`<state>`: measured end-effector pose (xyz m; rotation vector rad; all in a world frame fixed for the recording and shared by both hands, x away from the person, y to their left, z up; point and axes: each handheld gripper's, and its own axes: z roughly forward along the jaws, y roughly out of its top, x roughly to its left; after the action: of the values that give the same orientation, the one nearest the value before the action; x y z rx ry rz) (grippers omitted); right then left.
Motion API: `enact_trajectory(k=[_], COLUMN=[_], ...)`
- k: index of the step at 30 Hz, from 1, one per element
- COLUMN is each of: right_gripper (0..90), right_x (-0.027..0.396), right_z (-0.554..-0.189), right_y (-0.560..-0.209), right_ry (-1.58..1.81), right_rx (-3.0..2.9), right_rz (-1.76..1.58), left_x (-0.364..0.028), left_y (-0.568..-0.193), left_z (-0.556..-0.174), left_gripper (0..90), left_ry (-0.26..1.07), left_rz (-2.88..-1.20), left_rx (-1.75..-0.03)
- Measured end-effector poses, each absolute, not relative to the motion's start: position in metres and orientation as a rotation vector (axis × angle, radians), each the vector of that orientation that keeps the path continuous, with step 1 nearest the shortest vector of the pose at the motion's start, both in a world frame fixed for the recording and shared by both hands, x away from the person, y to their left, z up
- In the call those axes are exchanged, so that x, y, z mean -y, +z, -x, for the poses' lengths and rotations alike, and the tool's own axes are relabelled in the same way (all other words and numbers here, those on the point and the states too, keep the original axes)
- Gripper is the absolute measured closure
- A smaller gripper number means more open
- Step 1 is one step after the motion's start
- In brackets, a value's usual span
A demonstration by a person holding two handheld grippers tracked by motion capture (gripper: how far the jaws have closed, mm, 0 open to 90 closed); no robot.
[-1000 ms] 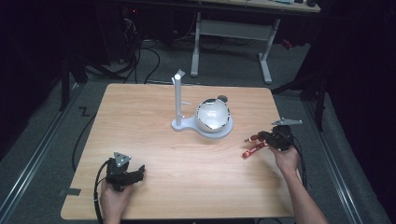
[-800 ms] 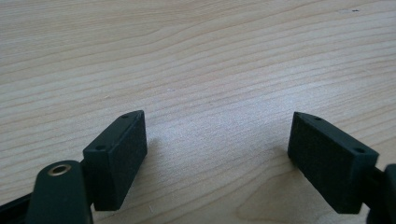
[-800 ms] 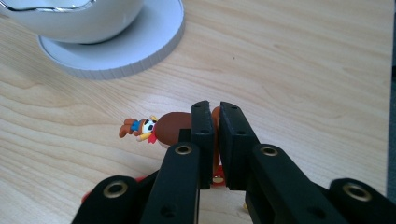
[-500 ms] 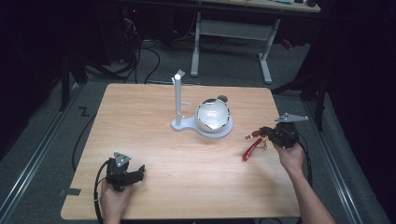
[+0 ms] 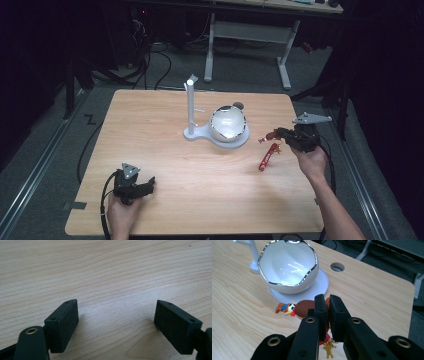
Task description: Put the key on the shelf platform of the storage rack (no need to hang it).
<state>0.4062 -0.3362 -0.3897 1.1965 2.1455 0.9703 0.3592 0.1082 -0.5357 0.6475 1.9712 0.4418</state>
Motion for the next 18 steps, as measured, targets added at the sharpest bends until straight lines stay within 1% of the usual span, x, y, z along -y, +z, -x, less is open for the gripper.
enact_trajectory(k=[18], right_gripper=[85.5], right_x=[0.302], right_z=[-0.414], right_y=[-0.345], right_ry=[1.068], right_rx=[-2.193], right_rz=[-1.069], left_x=[-0.108], left_y=[-0.536], left_z=[-0.359], left_gripper=[20.0], left_ry=[0.439], left_rz=[-0.646], left_rx=[-1.972])
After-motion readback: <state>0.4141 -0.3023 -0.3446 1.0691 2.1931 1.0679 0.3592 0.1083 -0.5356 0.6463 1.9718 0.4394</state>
